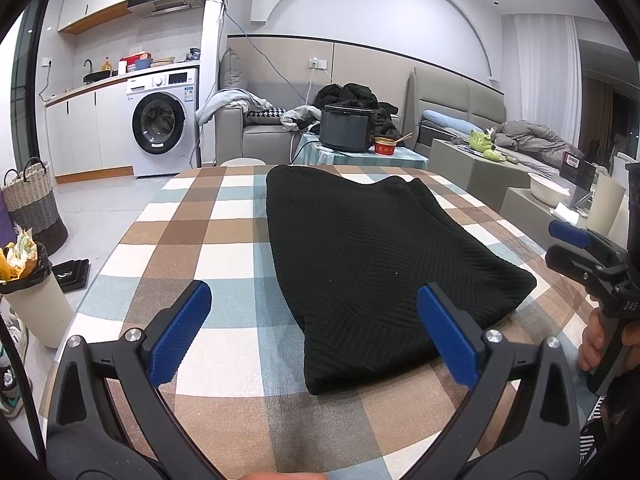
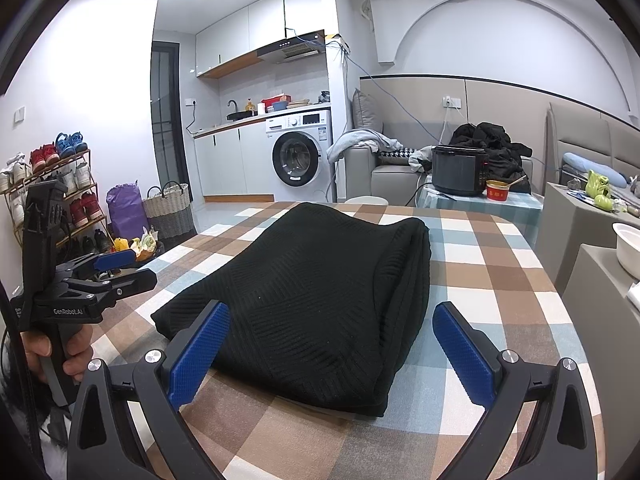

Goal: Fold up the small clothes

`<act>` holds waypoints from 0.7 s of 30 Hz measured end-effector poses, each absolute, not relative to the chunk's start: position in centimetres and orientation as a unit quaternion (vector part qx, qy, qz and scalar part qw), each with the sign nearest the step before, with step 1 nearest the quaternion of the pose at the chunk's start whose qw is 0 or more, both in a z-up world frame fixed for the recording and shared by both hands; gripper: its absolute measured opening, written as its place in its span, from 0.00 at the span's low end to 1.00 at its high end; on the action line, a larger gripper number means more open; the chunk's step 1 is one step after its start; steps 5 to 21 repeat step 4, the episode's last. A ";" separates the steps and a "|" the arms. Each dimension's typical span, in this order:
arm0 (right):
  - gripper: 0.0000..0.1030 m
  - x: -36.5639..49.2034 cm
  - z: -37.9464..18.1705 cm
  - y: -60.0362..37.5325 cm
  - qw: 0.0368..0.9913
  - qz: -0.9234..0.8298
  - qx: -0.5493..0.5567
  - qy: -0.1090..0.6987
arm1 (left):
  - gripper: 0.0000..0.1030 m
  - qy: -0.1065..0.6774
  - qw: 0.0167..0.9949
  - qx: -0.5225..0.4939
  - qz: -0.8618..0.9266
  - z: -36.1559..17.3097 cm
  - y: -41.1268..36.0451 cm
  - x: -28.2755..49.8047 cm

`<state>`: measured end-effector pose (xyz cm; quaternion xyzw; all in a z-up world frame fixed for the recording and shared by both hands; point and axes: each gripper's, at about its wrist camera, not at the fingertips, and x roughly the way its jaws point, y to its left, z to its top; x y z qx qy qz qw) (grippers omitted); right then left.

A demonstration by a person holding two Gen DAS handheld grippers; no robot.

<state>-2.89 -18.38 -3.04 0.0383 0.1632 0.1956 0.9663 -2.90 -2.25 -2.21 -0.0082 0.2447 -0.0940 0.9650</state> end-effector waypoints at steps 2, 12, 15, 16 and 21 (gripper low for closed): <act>1.00 -2.9 -3.0 -18.4 0.966 0.196 0.038 0.163 | 0.99 0.245 0.965 -0.008 -0.094 -2.2 -2.2 -2.8; 1.00 -2.9 -3.0 -18.4 0.966 0.196 0.038 0.163 | 0.99 0.245 0.965 -0.009 -0.094 -2.2 -2.3 -2.8; 1.00 -2.9 -3.0 -18.4 0.966 0.196 0.038 0.163 | 0.99 0.245 0.965 -0.009 -0.094 -2.2 -2.3 -2.8; 1.00 -2.9 -3.0 -18.4 0.966 0.196 0.038 0.163 | 0.99 0.245 0.965 -0.009 -0.094 -2.2 -2.3 -2.8; 1.00 -2.9 -3.0 -18.4 0.966 0.196 0.038 0.163 | 0.99 0.245 0.965 -0.009 -0.094 -2.2 -2.3 -2.8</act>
